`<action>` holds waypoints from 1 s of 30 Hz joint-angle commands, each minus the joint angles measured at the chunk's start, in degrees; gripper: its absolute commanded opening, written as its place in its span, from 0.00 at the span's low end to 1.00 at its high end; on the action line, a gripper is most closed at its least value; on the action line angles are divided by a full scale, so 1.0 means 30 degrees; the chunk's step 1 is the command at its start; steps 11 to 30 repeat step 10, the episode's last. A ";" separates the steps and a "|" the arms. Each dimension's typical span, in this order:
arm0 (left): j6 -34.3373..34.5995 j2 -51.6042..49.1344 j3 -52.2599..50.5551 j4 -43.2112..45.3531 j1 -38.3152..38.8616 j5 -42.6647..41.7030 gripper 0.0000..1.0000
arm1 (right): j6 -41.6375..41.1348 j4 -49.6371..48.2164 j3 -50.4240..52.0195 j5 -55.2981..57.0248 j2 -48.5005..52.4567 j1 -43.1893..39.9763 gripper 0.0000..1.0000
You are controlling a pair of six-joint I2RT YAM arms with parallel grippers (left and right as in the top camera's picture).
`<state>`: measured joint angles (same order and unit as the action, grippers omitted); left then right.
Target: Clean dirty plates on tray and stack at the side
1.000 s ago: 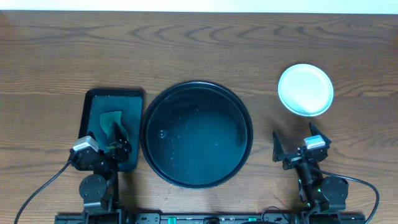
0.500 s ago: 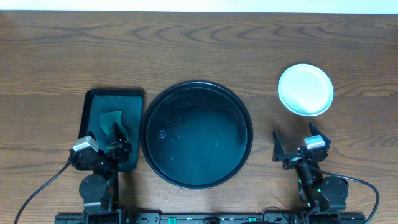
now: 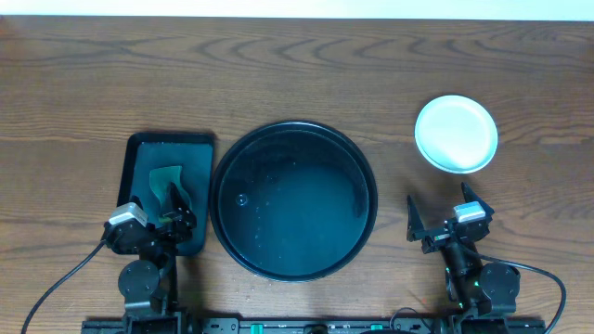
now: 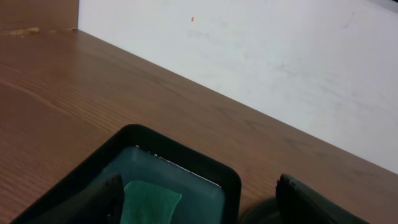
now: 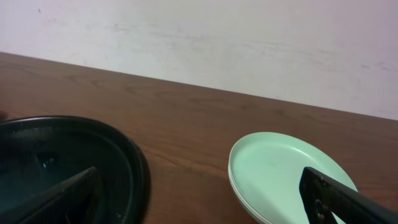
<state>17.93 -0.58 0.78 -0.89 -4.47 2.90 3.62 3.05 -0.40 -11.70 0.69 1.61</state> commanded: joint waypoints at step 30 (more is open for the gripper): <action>-0.0321 0.0117 -0.0182 -0.1005 -0.0117 0.0175 0.79 | 0.0248 0.0080 0.0029 0.0168 -0.0131 -0.0153 0.99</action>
